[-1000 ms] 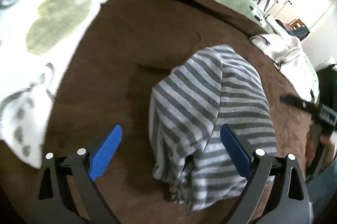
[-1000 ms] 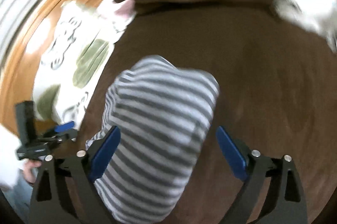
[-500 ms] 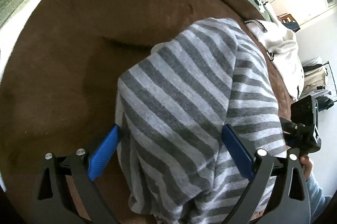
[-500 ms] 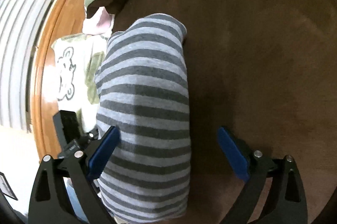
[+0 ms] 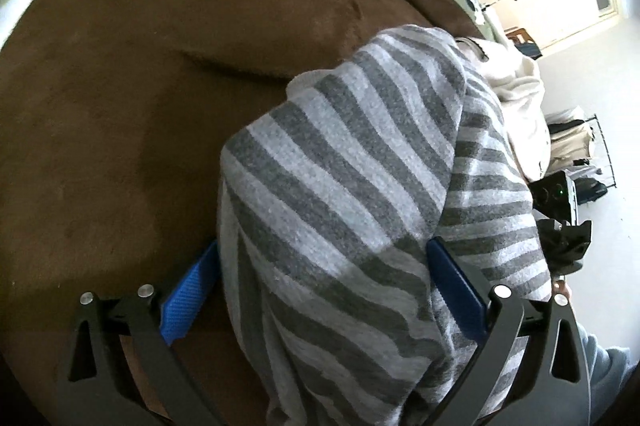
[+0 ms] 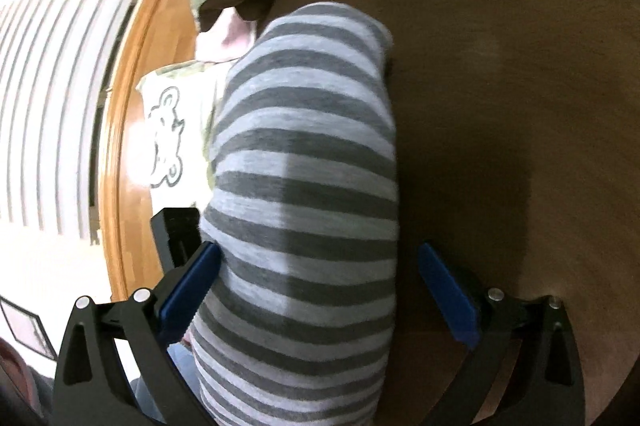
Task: Fold large clothes
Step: 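Grasp the hoodie bundle with both tools and lift it off the rug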
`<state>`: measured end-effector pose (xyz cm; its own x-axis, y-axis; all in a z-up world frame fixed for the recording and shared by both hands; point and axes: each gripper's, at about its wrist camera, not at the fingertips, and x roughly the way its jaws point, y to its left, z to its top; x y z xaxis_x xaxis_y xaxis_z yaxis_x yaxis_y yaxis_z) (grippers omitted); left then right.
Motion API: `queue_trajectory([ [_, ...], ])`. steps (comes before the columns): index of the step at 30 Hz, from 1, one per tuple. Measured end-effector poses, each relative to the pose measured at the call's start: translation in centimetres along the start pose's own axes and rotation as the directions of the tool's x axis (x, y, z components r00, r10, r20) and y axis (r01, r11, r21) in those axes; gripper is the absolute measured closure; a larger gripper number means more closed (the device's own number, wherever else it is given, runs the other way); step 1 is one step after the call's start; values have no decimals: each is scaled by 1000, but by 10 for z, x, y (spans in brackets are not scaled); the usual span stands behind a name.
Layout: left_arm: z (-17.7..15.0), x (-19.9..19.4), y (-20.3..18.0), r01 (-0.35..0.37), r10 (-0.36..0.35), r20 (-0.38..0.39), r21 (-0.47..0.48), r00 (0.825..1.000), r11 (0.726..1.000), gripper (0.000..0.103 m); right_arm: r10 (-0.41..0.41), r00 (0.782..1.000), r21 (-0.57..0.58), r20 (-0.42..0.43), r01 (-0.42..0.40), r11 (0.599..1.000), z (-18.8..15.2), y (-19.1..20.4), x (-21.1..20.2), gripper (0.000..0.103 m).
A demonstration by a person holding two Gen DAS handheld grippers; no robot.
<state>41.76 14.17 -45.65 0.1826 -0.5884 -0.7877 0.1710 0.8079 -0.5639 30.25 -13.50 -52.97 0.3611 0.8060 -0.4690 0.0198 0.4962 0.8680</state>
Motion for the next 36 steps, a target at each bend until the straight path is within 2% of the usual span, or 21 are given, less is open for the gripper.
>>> queue_trajectory([
  [1,0,0,1,13,-13,2,-2,1000,1000,5,15,1000,-11,-10,-15,1000,1,1,4,5],
  [6,1,1,6,79,-79,5,-8,997,997,6,-10,999,-68,-41,7,998,3,9,15,4],
  [10,1,9,7,194,-196,-24,-53,980,980,7,-16,998,-81,-56,12,997,3,9,16,4],
  [13,0,17,-3,173,-173,-34,-19,984,985,6,-32,996,-84,-79,25,996,5,9,19,4],
  [16,-1,16,-1,184,-185,-26,-34,982,982,7,-55,995,-85,-89,47,995,5,11,23,4],
  [17,-2,16,-2,180,-181,-27,-30,983,983,12,-71,994,-89,-89,63,994,5,13,25,5],
  [18,-6,13,1,186,-187,-30,-31,982,982,26,-91,992,-97,-88,82,992,5,15,26,7],
  [20,-12,13,10,264,-267,-34,-86,963,961,46,-112,991,-98,-75,104,990,3,16,27,12],
  [21,-15,12,10,280,-283,-23,-85,959,956,51,-114,991,-90,-64,108,990,2,16,27,17],
  [24,-21,11,15,322,-324,4,-109,946,940,58,-118,992,-74,-39,115,991,-3,15,21,26],
  [28,-24,7,6,297,-296,21,-88,955,951,62,-130,991,-80,-23,128,989,-4,21,19,33],
  [31,-25,2,-5,269,-268,30,-66,963,961,63,-128,992,-91,-12,126,988,-5,29,18,36],
  [36,-25,-12,-12,255,-253,41,-55,967,965,64,-117,993,-112,4,117,987,-9,40,9,38],
])
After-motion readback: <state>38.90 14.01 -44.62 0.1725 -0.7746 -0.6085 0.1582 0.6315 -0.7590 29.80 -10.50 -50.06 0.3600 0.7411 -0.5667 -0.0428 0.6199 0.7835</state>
